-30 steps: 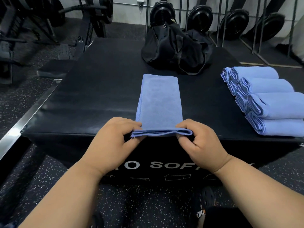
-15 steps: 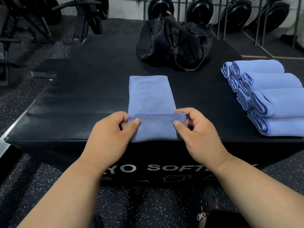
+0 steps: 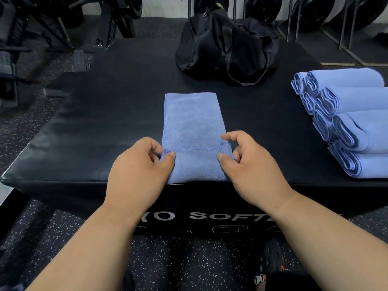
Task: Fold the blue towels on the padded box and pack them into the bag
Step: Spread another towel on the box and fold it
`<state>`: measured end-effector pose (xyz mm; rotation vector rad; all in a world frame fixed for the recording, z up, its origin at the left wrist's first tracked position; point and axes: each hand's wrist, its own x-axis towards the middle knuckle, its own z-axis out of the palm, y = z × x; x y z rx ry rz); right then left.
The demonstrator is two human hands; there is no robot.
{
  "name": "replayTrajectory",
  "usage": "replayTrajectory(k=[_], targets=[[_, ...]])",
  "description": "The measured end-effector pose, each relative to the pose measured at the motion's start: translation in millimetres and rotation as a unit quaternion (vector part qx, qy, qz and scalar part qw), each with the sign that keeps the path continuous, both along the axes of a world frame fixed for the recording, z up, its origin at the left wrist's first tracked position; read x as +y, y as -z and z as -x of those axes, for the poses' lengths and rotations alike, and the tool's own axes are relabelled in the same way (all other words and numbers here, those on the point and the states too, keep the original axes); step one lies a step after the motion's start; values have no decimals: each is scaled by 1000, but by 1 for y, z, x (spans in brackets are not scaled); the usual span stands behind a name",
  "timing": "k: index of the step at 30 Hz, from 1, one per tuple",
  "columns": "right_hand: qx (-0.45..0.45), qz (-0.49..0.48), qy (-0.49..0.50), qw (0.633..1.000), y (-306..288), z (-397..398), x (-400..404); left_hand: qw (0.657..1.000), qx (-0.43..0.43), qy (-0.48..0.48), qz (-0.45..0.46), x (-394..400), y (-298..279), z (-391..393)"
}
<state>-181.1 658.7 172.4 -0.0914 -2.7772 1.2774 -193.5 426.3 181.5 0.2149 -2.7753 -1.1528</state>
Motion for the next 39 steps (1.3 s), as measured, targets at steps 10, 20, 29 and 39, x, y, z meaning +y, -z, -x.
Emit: replayTrajectory(k=[10,20,29,39], targets=[[63,-59,-12,996,3,-3,-1,944,124,287,103,0,13,-5],[67,-161,-65,983,10,-1,18,944,63,301,123,-36,20,4],[49,-211,-138,967,6,-9,33,946,79,292,121,-38,23,2],[120,-155,-177,964,7,-15,35,967,79,242,-10,-32,7,-12]])
